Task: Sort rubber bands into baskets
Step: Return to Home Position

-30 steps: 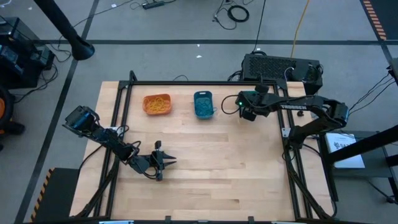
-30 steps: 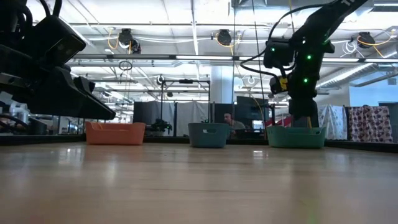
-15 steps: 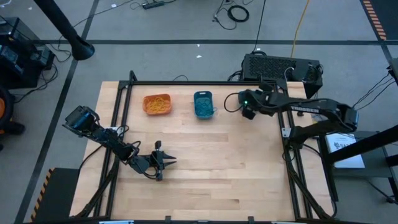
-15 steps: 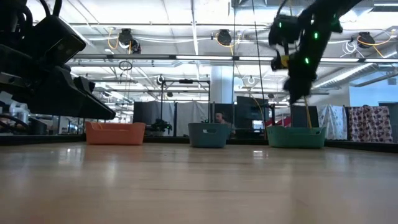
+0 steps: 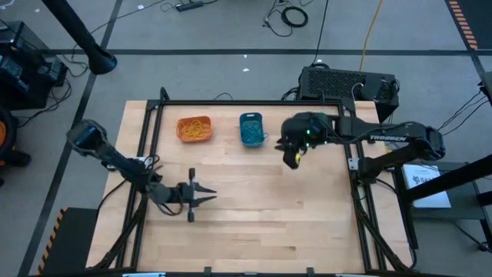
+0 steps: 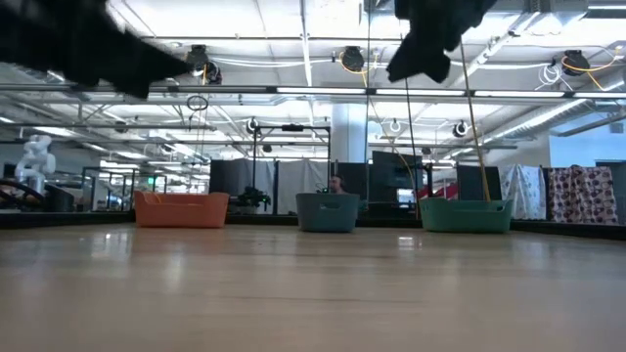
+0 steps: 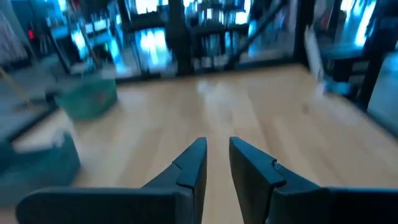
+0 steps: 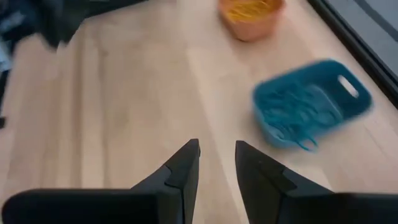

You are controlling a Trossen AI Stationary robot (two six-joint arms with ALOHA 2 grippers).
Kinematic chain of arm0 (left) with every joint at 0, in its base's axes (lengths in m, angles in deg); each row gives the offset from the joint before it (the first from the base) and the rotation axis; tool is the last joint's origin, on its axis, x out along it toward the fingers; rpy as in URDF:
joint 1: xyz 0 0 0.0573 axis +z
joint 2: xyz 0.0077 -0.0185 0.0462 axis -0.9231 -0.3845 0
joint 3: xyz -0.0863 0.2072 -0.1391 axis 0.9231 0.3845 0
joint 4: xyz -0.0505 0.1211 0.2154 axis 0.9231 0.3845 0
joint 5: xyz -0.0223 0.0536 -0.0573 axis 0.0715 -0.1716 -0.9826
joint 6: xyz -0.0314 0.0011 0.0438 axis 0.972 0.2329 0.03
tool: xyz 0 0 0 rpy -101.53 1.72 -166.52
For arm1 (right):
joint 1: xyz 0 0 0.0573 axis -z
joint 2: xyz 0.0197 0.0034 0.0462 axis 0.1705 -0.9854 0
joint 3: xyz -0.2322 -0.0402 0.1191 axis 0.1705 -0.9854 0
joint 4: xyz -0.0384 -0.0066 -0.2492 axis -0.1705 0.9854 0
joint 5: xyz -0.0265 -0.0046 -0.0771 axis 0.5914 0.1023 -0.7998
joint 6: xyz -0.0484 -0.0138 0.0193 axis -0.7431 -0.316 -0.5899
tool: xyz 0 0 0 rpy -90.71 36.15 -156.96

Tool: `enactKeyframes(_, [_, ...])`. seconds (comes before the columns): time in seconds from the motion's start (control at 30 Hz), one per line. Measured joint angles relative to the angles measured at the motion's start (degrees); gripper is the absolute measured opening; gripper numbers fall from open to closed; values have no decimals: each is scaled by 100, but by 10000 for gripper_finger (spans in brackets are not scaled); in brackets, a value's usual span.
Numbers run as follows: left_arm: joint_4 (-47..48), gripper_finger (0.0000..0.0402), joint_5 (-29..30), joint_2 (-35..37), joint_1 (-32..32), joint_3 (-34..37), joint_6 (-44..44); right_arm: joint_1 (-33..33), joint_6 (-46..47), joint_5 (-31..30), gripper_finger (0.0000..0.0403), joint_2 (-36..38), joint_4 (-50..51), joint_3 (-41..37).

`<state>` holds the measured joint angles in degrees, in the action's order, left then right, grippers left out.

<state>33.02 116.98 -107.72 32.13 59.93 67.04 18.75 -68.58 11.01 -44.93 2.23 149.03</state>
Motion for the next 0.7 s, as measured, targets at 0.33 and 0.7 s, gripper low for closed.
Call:
enactKeyframes(0.33, [1477, 77, -7, 2829, 171, -2, -705, -964, -199, -51, 98, 24, -288, 0])
enactKeyframes(0.7, [3360, 77, -2451, 4327, 2468, -2, 504, -1291, -657, -1304, 98, 30, -156, -66])
